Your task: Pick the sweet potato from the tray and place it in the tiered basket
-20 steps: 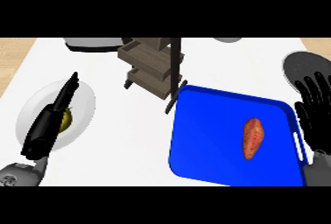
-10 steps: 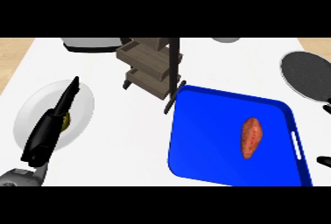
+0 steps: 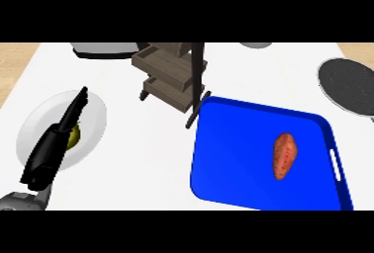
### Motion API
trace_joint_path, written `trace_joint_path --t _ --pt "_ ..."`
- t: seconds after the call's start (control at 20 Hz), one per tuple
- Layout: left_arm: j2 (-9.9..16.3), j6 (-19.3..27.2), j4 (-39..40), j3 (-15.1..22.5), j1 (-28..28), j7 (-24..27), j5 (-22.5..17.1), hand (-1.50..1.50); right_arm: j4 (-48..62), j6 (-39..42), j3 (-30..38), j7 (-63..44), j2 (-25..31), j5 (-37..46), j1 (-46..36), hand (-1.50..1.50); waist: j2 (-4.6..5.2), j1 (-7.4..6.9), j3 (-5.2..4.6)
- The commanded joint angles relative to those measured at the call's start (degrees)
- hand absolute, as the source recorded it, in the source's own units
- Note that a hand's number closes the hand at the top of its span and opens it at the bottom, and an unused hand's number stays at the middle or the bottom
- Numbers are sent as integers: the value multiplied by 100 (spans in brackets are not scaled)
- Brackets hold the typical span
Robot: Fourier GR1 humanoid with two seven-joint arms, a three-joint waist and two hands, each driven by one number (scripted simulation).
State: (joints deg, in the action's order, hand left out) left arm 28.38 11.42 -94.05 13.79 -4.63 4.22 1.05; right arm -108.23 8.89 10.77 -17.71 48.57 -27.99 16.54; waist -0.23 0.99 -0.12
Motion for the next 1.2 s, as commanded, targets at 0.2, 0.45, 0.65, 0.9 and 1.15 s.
trace_joint_path --t 0.2,0.45,0.65,0.9,1.15 --pt "-276 -187 -108 -9 -2 -19 265 0 -1029 -919 -757 -1865 -403 743 -652 -150 26 -129 8" --pt "-344 -278 128 -190 -147 -5 302 0 -1375 -1131 -1403 -2956 -364 1450 -1124 -150 35 -139 5" --pt "-495 -378 378 -206 -135 273 373 0 -657 -1031 -1898 -2996 -666 2194 -1309 -150 38 -130 8" --pt "-594 -560 118 -393 -62 -32 463 0 -182 -785 -2051 -3265 -1168 2619 -1757 -150 27 -118 10" --pt "-656 -618 -329 -428 74 -206 698 0 -316 -529 -2268 -2991 -1486 3021 -1235 -150 20 -97 12"
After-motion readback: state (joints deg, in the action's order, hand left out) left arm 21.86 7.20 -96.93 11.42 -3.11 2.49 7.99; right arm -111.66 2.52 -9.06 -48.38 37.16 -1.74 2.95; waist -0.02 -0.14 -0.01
